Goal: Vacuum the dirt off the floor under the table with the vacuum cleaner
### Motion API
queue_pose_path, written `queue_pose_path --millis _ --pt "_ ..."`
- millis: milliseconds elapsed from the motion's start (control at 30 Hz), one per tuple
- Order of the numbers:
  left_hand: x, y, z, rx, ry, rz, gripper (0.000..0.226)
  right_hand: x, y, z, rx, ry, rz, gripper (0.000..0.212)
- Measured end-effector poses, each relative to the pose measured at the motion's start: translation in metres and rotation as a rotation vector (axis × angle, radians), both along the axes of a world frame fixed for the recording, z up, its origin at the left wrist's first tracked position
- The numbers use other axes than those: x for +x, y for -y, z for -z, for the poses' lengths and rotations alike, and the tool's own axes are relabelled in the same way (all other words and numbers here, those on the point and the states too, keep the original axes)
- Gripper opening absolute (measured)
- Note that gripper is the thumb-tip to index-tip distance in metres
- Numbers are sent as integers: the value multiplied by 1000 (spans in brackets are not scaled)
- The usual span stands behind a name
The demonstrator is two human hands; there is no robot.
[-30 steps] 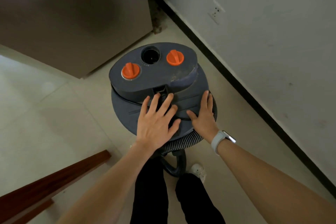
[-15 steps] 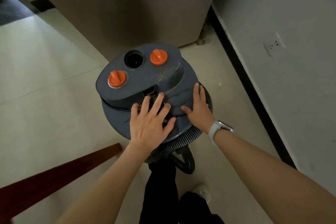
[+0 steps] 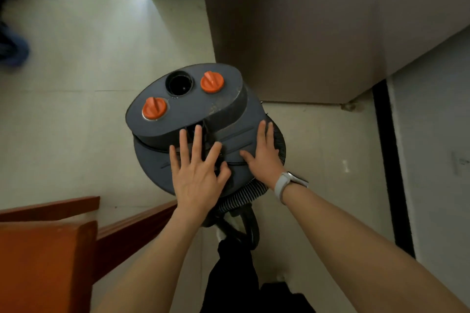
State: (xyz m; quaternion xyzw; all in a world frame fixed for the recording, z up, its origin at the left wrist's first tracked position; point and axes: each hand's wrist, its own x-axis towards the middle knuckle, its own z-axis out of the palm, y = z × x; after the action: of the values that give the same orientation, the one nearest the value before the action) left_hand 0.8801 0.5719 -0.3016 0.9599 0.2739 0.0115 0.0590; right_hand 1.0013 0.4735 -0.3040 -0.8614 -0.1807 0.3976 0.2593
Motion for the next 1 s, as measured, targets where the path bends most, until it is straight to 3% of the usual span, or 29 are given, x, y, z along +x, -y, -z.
queue_pose_path --millis 167,333,400,500,600,900,1000 --pt "-6 -48 10 -29 30 -153 55 11 -38 4 50 12 -264 88" --pt "-2 -56 14 -106 141 -208 57 15 -47 22 97 128 -405 108" --pt "2 -53 18 -185 233 -248 57 24 -44 23 116 104 -388 103" --pt "4 -44 10 -391 353 -414 63 29 -51 17 211 -72 -116 96" --pt "9 -39 6 -380 345 -487 63 30 -59 18 198 -100 5 92" --pt "12 -32 1 -347 359 -688 66 47 -84 17 213 -161 -207 89" --pt "28 -54 2 -429 365 -833 70 68 -119 17 219 -165 -290 89"
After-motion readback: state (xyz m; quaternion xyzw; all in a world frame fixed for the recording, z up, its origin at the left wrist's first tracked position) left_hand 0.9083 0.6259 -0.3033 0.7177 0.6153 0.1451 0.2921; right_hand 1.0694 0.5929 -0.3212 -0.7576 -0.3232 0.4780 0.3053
